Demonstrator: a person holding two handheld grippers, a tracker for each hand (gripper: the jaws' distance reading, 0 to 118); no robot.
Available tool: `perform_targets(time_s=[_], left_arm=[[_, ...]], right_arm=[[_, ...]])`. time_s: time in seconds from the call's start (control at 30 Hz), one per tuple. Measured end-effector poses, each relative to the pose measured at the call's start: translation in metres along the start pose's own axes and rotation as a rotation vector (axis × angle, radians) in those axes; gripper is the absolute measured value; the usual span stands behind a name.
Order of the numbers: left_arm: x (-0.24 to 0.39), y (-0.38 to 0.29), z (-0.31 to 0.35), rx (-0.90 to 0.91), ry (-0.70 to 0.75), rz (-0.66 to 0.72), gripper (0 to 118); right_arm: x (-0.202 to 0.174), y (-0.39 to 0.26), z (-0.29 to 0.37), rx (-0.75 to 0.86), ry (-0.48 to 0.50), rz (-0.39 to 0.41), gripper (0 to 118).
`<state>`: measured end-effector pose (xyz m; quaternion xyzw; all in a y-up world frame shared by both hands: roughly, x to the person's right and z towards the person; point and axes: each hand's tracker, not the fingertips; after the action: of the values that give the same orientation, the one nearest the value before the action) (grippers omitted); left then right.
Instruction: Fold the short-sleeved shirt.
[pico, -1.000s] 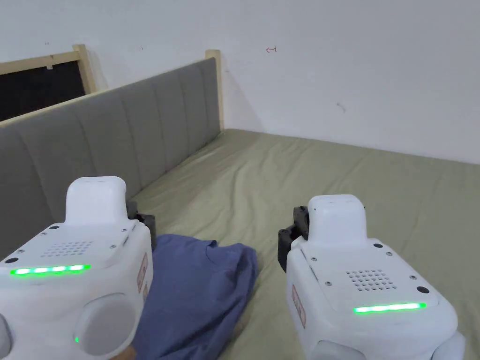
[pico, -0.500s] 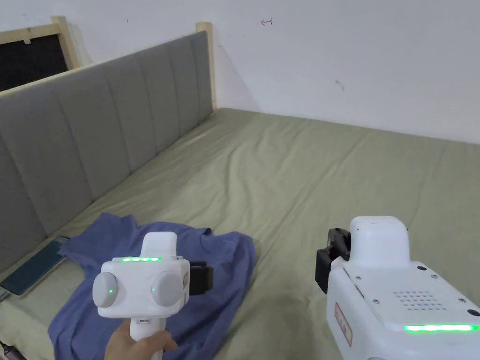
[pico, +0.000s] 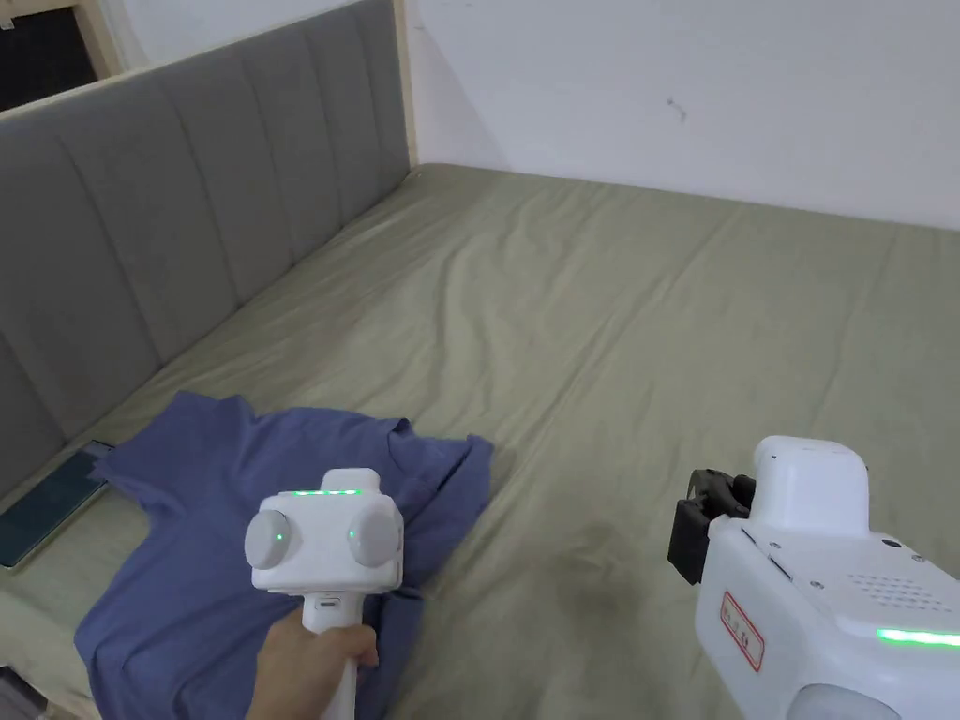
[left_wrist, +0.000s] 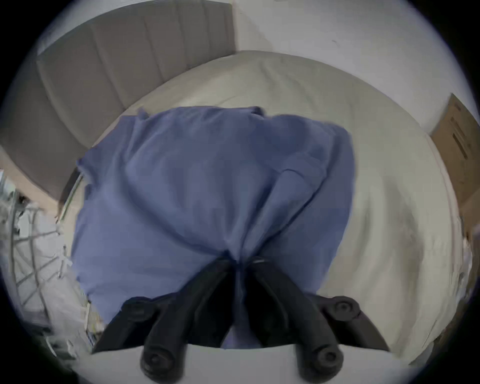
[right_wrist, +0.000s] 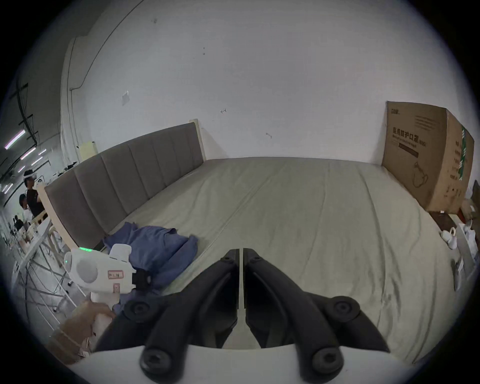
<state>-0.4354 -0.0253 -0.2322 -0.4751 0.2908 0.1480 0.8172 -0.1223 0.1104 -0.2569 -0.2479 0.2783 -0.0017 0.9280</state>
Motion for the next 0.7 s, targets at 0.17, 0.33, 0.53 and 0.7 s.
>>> perform_targets(time_s=[0.17,0.33,0.53,0.7], left_arm=[[-0.023,0.006,-0.002,-0.06,-0.117,0.171,5],[-0.036,0.021,0.019,-0.044,-0.223,0.246,5],[-0.006,0.076,0.077,0.078,-0.348,0.217,5],[0.08,0.117,0.146,0.198,-0.527,0.086,5]], right_arm=[[-0.002,-0.001,0.008,0.009,0.007,0.022,4],[0.013,0.005,0.015,0.018,-0.009,-0.024,4],[0.037,0.016,0.03,0.057,-0.065,-0.061,4],[0.069,0.027,0.053,0.105,-0.159,-0.09,4]])
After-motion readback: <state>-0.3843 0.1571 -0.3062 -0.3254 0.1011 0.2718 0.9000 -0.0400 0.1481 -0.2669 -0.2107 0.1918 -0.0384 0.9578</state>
